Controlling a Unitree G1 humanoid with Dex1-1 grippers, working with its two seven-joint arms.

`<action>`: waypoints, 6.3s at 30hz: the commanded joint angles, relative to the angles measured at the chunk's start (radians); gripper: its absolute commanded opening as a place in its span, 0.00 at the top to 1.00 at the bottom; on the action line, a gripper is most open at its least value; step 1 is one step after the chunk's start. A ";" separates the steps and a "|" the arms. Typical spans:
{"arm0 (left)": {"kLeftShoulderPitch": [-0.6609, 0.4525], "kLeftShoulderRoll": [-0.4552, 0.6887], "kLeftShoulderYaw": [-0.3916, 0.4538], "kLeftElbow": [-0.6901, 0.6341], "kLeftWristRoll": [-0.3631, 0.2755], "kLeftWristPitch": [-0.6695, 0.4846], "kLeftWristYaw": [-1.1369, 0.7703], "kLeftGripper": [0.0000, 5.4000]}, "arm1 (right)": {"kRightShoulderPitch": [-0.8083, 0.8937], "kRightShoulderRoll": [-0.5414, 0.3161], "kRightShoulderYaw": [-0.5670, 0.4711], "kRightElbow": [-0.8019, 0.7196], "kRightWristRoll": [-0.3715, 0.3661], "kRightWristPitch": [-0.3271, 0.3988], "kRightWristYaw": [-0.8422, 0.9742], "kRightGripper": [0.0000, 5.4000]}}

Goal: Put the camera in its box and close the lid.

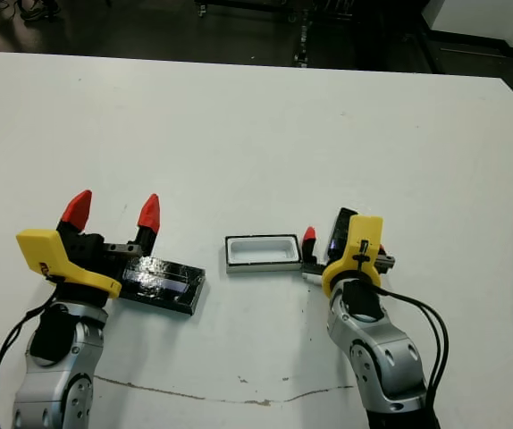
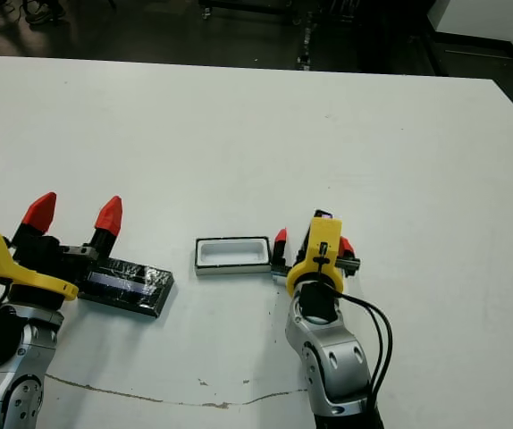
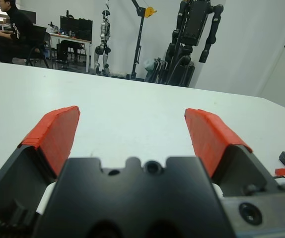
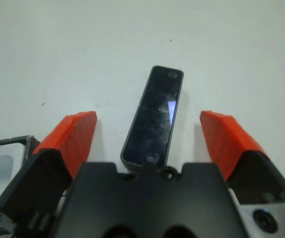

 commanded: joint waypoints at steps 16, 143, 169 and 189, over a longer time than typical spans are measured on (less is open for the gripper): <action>0.006 0.006 0.001 0.011 0.009 -0.009 -0.002 0.00 | 0.044 0.094 -0.007 -0.028 0.027 0.066 -0.015 0.00; 0.007 -0.010 -0.018 -0.005 0.014 0.000 0.012 0.00 | -0.831 -0.603 0.262 0.545 -0.022 -0.250 1.831 0.69; 0.011 -0.011 -0.016 -0.010 0.020 0.002 0.018 0.00 | -0.821 -0.573 0.333 0.561 -0.102 -0.257 1.854 0.69; 0.013 -0.011 -0.019 -0.012 0.022 0.005 0.022 0.00 | -0.800 -0.560 0.348 0.558 -0.126 -0.227 1.842 0.69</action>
